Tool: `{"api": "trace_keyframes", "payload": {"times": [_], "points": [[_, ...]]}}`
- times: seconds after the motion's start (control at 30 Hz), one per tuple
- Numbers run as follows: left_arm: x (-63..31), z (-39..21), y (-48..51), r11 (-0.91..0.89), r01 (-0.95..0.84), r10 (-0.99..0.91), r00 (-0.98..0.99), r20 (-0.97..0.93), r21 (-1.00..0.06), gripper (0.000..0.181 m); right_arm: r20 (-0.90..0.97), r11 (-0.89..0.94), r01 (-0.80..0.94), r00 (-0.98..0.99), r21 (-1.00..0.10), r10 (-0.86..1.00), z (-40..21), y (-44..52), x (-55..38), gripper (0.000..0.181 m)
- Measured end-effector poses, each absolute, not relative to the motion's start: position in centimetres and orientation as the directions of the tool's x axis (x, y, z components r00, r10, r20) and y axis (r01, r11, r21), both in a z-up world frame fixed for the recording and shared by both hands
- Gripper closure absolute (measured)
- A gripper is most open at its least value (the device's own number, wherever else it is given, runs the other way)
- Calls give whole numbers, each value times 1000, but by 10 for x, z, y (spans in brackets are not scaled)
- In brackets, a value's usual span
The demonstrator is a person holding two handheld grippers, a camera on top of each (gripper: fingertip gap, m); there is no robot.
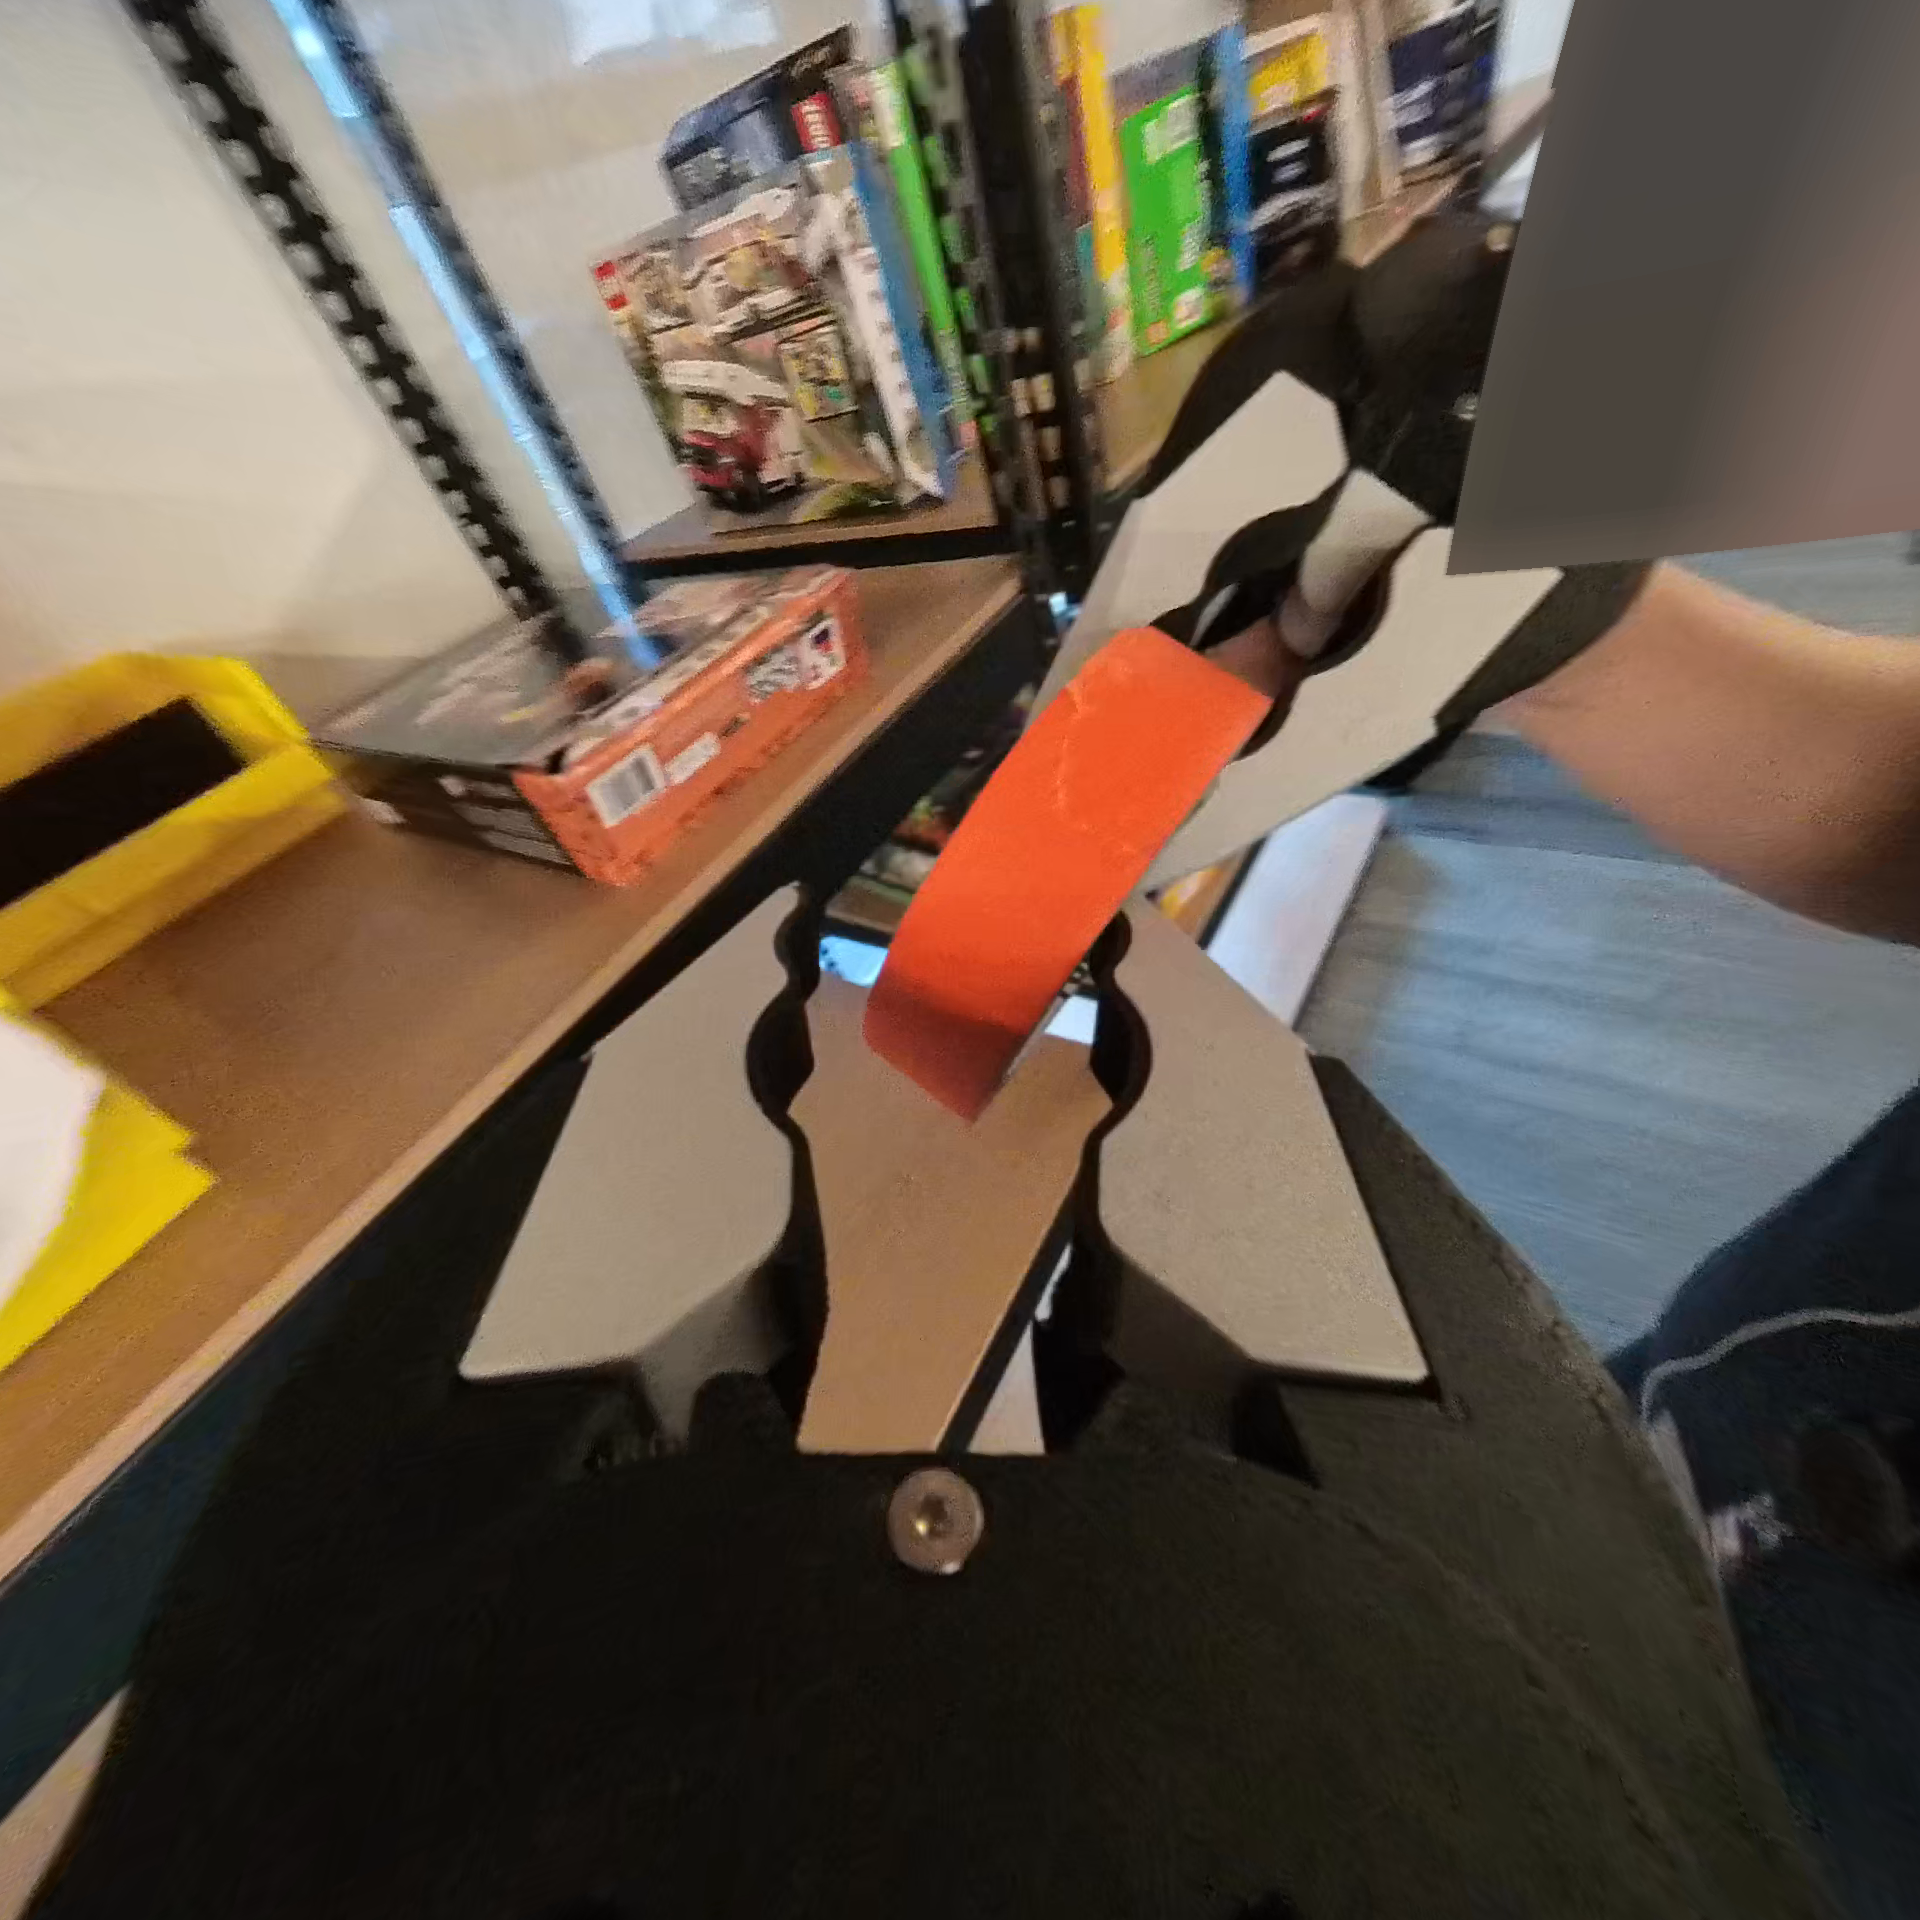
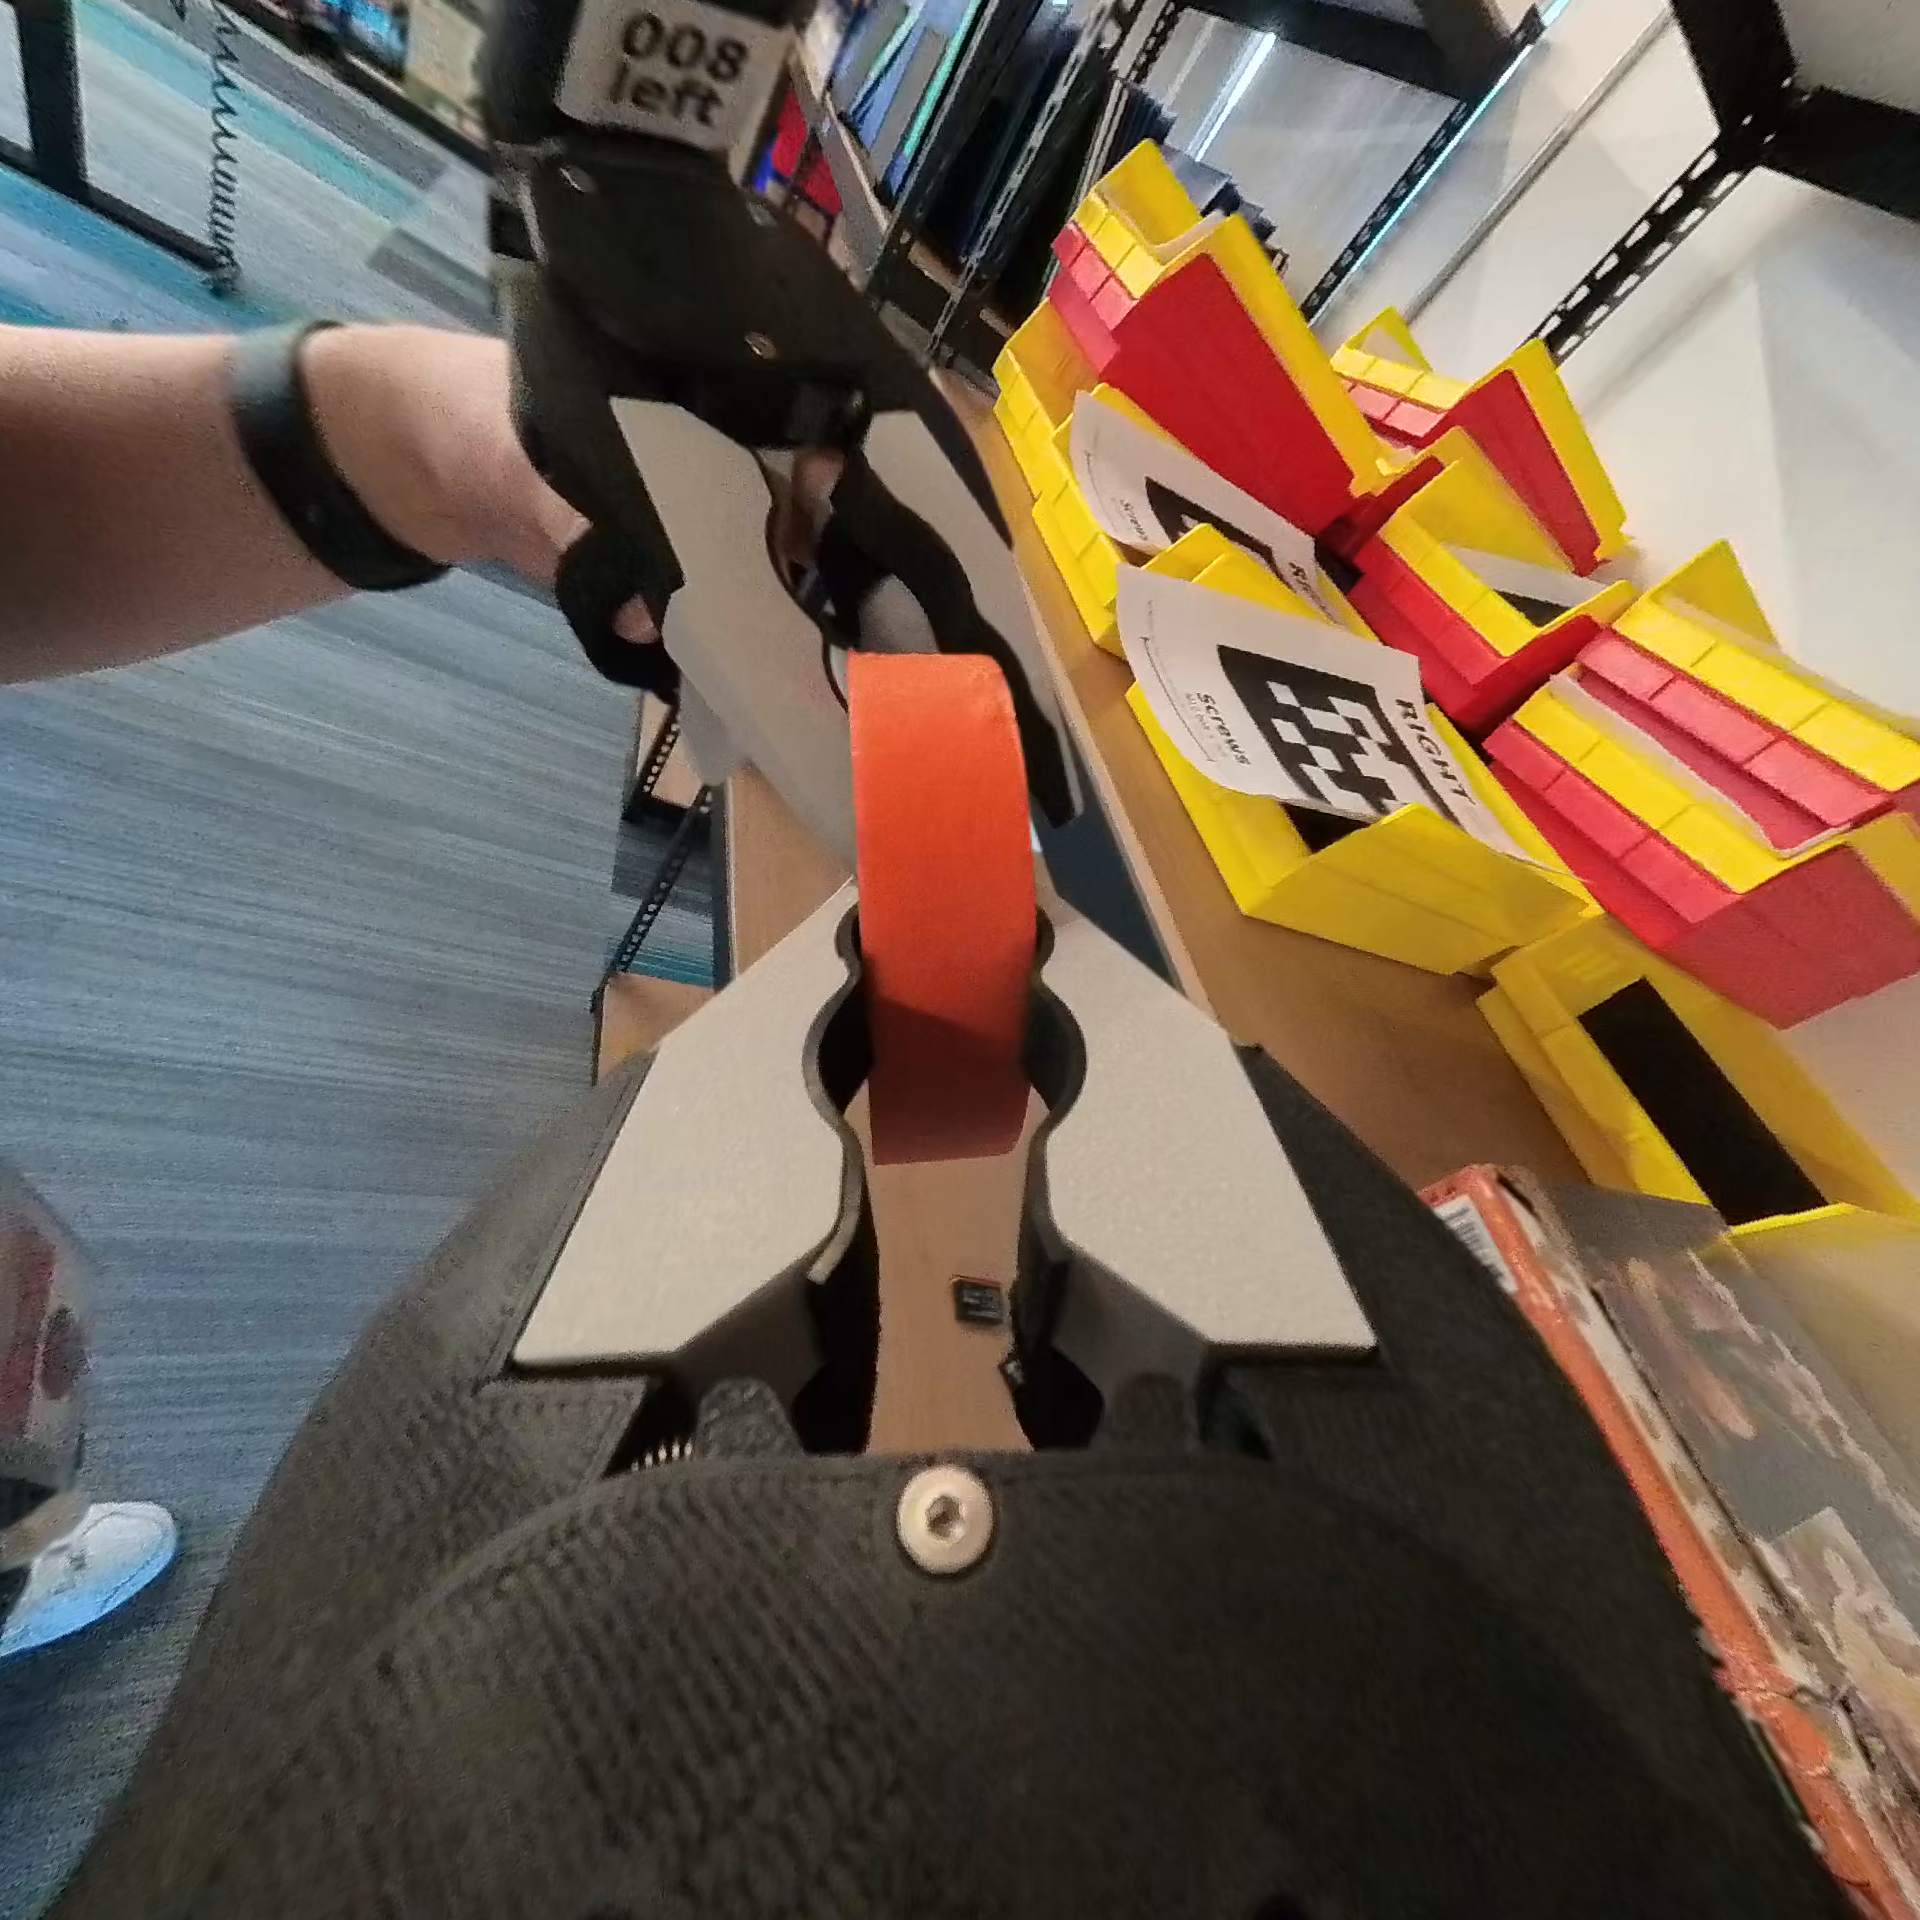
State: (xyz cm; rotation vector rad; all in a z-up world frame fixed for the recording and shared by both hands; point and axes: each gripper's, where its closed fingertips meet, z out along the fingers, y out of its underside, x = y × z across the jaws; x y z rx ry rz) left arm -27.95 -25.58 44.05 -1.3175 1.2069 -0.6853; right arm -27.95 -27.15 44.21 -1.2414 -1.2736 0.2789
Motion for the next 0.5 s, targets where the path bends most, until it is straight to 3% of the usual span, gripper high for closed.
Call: {"api": "trace_keyframes", "payload": {"times": [0.13,0.2,0.27,0.33,0.5], "points": [[-265,429,-263,187,-175,-963,163,-216,-967,138,472,329,393,356,-859,806,434,-273,-267,160],[-259,416,-261,155,-203,-976,120,-182,-967,131,434,318,333,373,-888,820,439,-275,-258,160],[-253,412,-257,142,-191,-976,138,-170,-971,140,402,304,290,389,-908,829,444,-276,-250,160],[-246,429,-263,136,-65,-978,151,-144,-989,152,403,303,293,393,-907,826,441,-275,-246,159],[-240,446,-258,189,18,-939,297,-175,-982,156,322,256,204,432,-945,842,438,-274,-239,157]]}}
